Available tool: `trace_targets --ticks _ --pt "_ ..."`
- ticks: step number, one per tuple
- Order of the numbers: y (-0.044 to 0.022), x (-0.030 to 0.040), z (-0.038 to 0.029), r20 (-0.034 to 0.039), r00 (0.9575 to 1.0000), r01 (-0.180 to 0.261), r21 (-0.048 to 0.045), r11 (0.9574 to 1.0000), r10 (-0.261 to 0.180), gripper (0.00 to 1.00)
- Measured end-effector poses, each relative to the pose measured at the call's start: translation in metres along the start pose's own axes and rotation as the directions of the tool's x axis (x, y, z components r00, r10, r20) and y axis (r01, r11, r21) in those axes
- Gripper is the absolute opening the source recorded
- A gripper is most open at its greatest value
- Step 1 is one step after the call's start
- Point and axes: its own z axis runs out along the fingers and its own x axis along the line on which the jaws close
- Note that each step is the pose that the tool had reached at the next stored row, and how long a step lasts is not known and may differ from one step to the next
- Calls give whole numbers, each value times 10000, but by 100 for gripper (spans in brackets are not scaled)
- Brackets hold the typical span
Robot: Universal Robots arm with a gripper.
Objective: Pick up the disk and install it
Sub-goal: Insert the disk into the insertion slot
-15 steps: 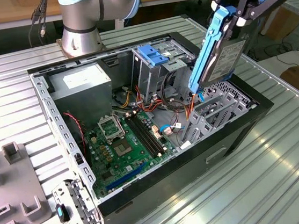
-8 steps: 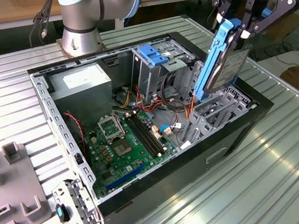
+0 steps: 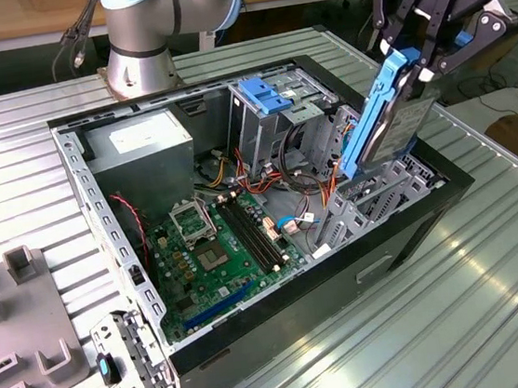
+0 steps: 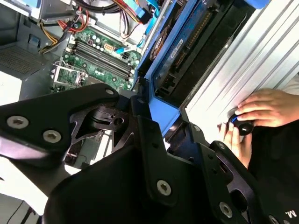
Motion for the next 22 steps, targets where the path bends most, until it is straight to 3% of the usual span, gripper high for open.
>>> trace_targets --ticks 4,11,22 --pt "-5 30 55 10 9987 508 -5 9987 -508 37" --pt "-34 49 181 4 10000 32 0 10000 -32 37" --pt "-33 66 306 1 10000 5 0 10000 -5 37"
